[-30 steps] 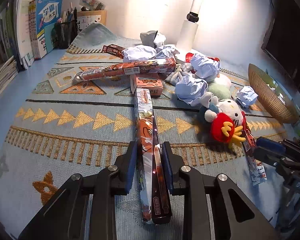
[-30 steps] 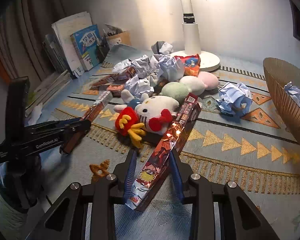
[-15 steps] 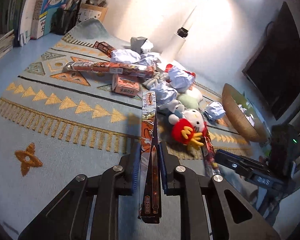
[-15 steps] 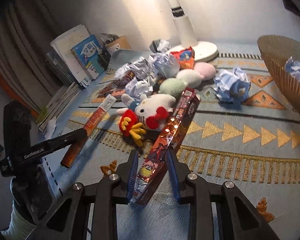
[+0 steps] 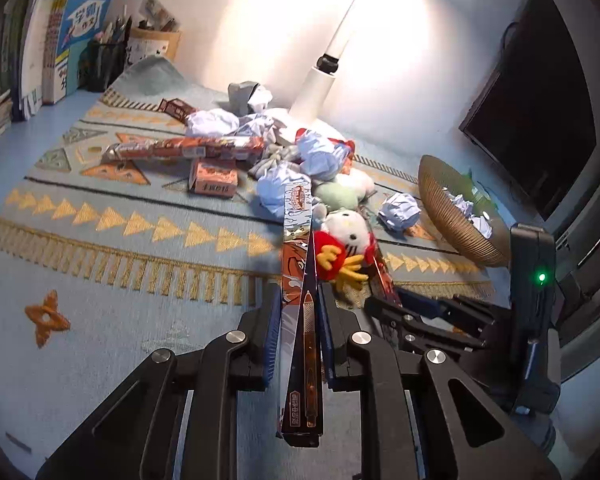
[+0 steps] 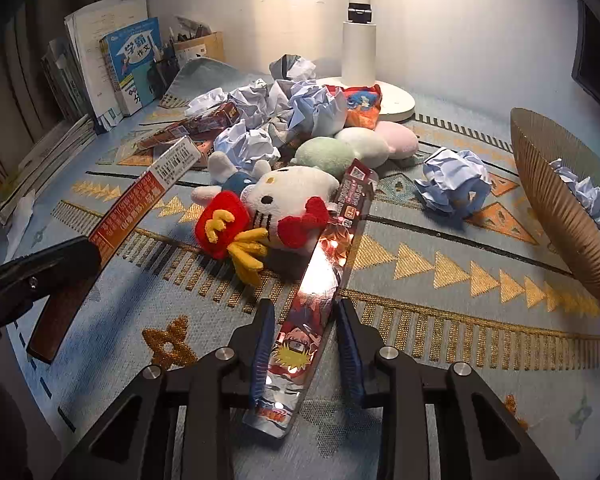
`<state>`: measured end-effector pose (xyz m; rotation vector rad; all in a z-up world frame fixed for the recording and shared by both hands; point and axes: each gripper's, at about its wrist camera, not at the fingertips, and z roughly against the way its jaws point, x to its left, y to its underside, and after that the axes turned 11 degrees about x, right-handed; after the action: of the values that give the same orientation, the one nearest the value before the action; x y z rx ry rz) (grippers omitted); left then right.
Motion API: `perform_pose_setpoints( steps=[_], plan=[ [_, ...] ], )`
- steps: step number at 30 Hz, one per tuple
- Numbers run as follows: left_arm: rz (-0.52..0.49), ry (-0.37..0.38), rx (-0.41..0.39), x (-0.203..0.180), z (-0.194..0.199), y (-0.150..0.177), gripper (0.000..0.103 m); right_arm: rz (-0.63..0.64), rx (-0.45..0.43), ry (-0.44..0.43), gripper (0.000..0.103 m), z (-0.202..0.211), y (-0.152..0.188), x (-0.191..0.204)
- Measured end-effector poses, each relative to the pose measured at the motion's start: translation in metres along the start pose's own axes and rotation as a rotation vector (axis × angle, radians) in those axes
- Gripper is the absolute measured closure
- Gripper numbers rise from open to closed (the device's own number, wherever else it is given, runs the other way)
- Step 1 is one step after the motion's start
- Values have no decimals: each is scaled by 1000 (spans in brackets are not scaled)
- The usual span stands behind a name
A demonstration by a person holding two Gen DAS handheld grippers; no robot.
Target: Organize objects
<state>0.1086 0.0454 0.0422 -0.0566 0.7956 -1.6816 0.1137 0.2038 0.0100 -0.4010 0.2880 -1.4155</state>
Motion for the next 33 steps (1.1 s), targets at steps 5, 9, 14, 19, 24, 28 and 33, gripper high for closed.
perform_pose_setpoints(
  steps=[5,9,14,19,24,28,33],
  plan=[
    [-58,38,-40,-30,7,-18,88,-98,-27,-69,85,27,22,-39],
    [-107,103,-57,-69,-2,-45,88,-195,-116,-152,85,69,35,-90],
    [-177,174,-55,-125,-28,-84,88,-284,-276,-166,85,130,33,-144],
    [-239,213,-29,-186,-70,-124,88,-355,-340,-58,85,149,4,-195],
    [-257,192,-38,-227,-116,-148,81,-399,-326,27,82,137,-26,-236],
    [-215,168,8,-224,-140,-155,61,-447,-251,54,64,123,-37,-263],
    [-148,165,-17,-180,-101,-136,61,-409,-237,78,59,128,-18,-248]
  ],
)
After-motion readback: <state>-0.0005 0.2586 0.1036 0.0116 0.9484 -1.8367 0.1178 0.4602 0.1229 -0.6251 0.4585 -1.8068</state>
